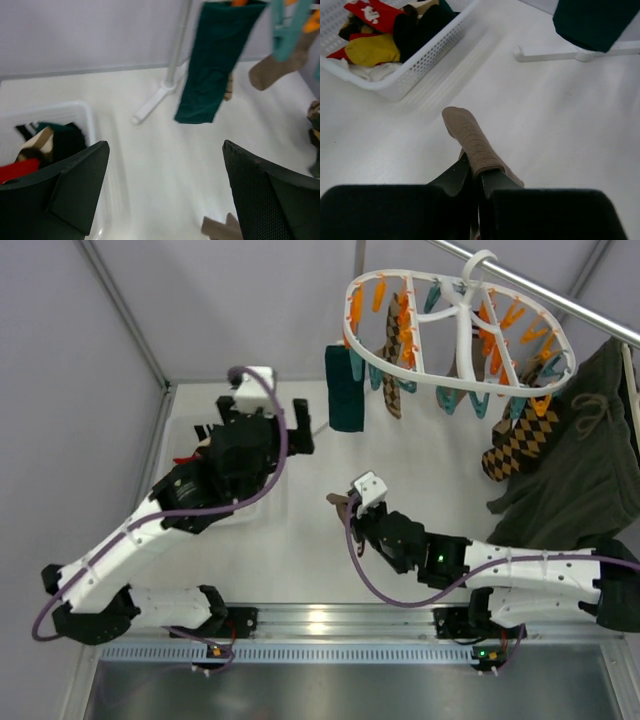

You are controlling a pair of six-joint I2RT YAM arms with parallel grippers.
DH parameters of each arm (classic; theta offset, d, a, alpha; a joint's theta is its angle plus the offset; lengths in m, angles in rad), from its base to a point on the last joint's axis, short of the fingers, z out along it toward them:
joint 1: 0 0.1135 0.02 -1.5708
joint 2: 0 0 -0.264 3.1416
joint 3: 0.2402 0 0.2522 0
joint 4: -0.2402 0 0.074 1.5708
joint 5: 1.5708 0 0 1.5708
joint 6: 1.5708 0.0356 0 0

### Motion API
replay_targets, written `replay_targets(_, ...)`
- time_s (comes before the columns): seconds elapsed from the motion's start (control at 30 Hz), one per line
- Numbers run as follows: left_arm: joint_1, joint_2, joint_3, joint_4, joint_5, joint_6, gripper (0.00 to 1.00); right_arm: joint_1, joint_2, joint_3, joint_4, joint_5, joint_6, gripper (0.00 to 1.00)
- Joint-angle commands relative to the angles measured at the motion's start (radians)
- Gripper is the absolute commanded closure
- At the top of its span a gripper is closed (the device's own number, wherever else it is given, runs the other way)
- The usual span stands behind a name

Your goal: Remove the socks clipped to the hanger

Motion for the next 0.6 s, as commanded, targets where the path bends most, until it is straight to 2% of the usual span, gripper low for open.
replay_targets(0.0,0.004,-0.181,-0.142,-0.004,-0.239,-0.09,0.02,-0.043,-0.006,0.117,-0.057,-0.251,-0.051,1.0)
replay_targets(0.2,0.006,-0.351,-0.282,-0.193,-0.331,-0.2,0.02,-0.132,0.133,0.333,-0.126,-0.53,-0.088,1.0)
replay_targets(0.37,0.006,-0.483,-0.379,-0.213,-0.291,-0.199,0.02,-0.165,0.342,0.524,-0.129,-0.656,-0.125,1.0)
replay_targets(0.57,0.006,-0.625,-0.445,-0.256,-0.32,-0.204,0.02,-0.177,0.623,0.844,-0.163,-0.774,-0.151,1.0)
